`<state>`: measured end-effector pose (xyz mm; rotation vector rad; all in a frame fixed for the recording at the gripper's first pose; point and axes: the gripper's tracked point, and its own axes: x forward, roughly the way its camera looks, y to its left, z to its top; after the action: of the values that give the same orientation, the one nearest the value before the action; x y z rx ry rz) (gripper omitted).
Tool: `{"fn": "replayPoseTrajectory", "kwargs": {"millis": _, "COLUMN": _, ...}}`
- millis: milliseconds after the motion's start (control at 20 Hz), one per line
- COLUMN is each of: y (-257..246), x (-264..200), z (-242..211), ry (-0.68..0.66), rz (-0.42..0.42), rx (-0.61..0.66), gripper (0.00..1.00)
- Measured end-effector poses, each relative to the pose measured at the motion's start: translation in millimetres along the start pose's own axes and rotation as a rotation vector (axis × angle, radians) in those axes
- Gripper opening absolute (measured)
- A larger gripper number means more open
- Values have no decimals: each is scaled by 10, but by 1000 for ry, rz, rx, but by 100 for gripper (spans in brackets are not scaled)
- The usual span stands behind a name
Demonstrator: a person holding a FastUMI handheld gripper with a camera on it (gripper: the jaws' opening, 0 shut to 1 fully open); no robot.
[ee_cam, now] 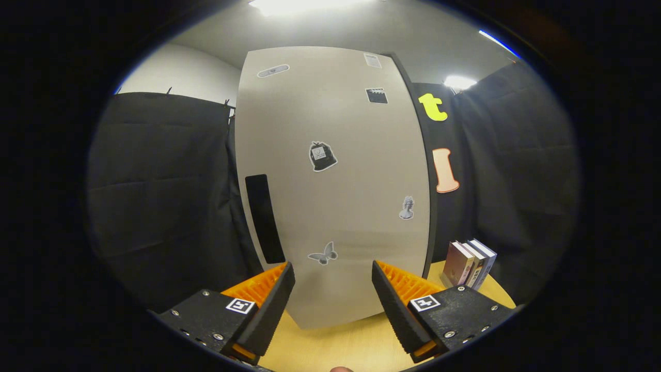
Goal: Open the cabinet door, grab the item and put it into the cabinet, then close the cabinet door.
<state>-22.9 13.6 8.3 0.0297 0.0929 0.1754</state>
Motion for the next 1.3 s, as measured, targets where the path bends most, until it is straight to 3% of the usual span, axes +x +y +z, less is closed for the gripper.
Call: {"fn": "replayPoseTrajectory", "kwargs": {"millis": 1300, "y": 13, "x": 4, "z": 57, "ry": -1, "rz": -8, "rx": 20, "gripper": 94}}
